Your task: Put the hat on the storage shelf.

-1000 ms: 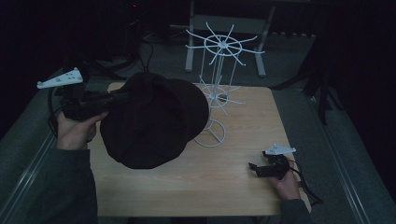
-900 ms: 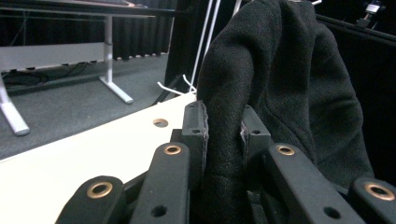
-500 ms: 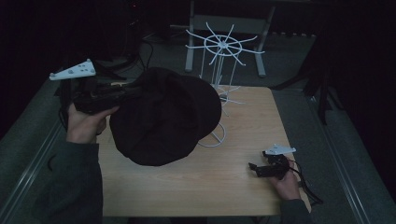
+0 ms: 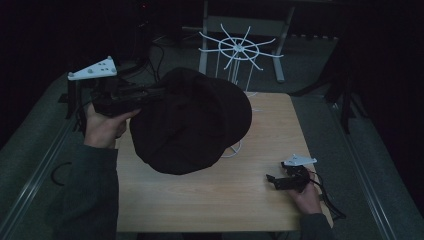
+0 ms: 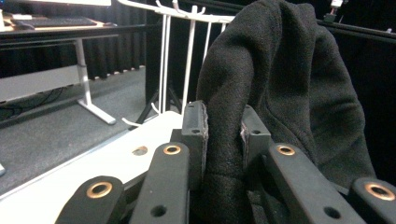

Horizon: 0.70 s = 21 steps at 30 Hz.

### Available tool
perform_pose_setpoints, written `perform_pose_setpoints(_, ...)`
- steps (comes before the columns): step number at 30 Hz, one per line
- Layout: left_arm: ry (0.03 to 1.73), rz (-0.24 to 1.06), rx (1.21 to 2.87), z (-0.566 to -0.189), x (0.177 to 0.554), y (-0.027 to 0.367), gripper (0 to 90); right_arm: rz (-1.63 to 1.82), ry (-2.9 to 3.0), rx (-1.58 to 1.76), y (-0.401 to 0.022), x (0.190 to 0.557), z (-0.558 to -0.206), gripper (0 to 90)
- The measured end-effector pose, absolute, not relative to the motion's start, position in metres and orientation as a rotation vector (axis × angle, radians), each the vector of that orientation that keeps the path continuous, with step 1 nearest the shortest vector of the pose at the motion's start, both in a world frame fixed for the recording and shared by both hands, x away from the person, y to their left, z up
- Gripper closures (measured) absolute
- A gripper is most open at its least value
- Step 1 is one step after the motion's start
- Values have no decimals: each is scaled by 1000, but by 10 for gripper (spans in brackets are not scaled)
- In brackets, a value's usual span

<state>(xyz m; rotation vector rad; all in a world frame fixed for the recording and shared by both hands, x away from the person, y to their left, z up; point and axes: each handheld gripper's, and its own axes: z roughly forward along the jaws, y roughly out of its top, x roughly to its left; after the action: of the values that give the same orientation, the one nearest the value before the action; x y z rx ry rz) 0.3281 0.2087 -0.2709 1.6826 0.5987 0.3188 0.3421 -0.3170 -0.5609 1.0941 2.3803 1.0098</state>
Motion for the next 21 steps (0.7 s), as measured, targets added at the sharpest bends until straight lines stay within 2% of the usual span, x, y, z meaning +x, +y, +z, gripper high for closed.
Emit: perform_pose_setpoints(21, 534, 315, 1665, -256, 336, 188, 775, 1010, 2380, 1094, -317, 342, -561, 139)
